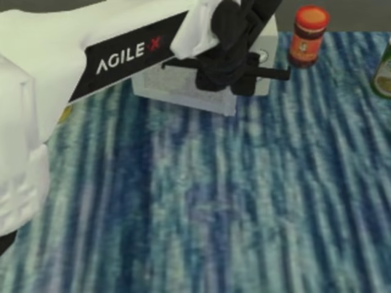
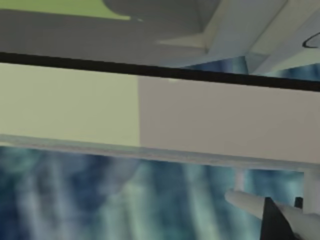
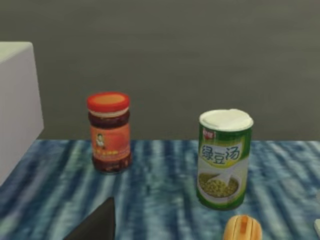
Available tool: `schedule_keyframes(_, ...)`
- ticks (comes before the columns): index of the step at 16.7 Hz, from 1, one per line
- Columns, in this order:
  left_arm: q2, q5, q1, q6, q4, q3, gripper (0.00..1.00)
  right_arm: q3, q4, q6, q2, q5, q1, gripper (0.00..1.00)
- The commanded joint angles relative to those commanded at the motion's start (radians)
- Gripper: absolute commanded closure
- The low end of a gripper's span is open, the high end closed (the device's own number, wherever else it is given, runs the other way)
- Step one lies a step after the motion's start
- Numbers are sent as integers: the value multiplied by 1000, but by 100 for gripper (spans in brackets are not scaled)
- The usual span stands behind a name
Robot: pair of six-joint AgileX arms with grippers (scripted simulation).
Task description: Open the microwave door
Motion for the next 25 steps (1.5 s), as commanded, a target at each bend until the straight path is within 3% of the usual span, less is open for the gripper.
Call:
schedule_keyframes(15,3,7,-9,-6,1,0,100,0,0,0,0,0,0,0)
schedule_keyframes(25,-57,29,7,58,48,-92,100,0,0,0,0,0,0,0)
